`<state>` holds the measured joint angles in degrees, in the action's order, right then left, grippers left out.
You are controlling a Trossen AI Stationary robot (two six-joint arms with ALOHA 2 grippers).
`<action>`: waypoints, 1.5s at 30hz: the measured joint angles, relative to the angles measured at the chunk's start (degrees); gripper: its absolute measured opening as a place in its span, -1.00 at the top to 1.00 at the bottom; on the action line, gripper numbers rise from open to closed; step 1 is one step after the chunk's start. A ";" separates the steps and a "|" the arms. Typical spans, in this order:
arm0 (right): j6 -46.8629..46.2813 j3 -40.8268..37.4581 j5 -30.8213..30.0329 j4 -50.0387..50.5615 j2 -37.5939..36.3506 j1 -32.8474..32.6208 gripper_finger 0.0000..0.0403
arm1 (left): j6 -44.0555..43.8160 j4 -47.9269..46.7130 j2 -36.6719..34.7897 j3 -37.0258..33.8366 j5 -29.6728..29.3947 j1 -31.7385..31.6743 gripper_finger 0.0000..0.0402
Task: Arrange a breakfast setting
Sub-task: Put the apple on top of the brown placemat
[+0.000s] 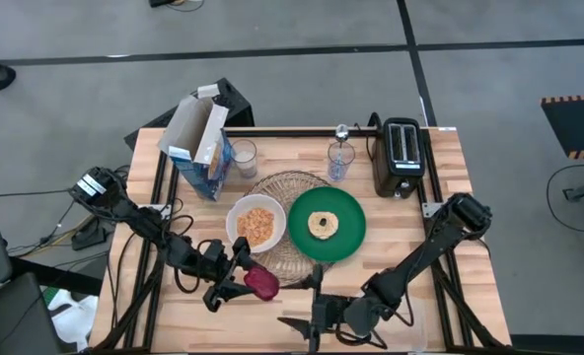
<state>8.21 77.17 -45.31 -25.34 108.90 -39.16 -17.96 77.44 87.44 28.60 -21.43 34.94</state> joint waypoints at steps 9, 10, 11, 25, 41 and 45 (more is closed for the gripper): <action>-4.16 -0.02 0.16 -0.94 0.00 1.18 -0.75 | -0.33 0.21 -0.04 0.00 -0.43 -0.04 -0.20; -4.46 -0.02 0.16 -1.01 0.00 1.32 -0.75 | -0.32 0.21 -0.04 0.00 -0.46 -0.04 -0.20; -4.30 0.01 0.16 -0.93 0.00 1.52 -0.74 | -0.32 0.21 -0.04 -0.02 -0.48 -0.04 -0.20; 5.65 2.01 -12.88 -0.54 0.23 2.06 -0.95 | -0.31 0.90 -0.18 0.13 -5.81 -0.27 -0.20; -0.89 2.23 -10.50 0.28 0.11 4.61 -0.97 | -2.73 1.75 0.07 0.02 -6.95 -1.66 -0.21; -1.75 2.23 -10.18 0.10 0.11 5.75 -0.97 | -2.70 3.07 0.07 0.04 -7.07 -1.62 -0.21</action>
<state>6.45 79.40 -55.49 -25.24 109.01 -33.41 -20.66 80.51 87.50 28.64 -28.50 33.32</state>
